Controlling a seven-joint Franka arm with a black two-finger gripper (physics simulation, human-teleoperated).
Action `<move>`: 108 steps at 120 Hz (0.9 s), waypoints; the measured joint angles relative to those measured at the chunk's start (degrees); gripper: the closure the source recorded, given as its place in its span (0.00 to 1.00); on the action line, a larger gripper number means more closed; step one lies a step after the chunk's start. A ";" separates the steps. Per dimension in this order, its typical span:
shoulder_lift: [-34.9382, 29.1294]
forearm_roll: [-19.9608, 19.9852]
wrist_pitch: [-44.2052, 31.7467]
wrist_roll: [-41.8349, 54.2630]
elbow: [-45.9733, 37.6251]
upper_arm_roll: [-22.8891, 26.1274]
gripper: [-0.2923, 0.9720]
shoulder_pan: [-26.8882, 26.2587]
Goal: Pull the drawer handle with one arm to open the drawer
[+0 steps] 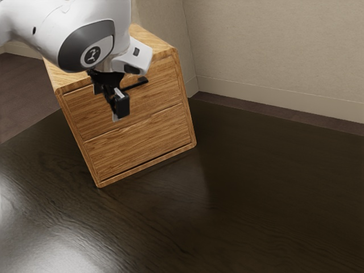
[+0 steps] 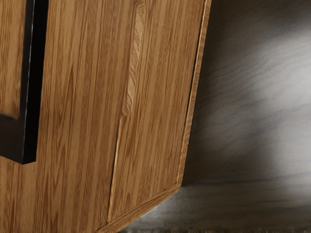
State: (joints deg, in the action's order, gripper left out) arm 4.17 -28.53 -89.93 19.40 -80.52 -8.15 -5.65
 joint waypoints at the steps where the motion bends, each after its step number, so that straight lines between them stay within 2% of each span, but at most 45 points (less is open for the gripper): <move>1: 0.07 0.03 -0.05 0.06 0.00 0.00 0.23 0.01; 28: 1.08 0.44 -1.42 1.51 -0.08 0.10 0.23 -2.88; 64: 1.61 0.21 -3.66 2.97 0.74 0.11 0.23 -1.71; 84: 4.60 0.37 -6.11 4.12 4.07 0.60 0.23 1.49; 108: 6.66 1.25 -8.14 5.11 3.84 0.72 0.23 1.72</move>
State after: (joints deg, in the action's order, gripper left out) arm 10.83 -27.28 -98.07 24.52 -76.68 -7.43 -3.94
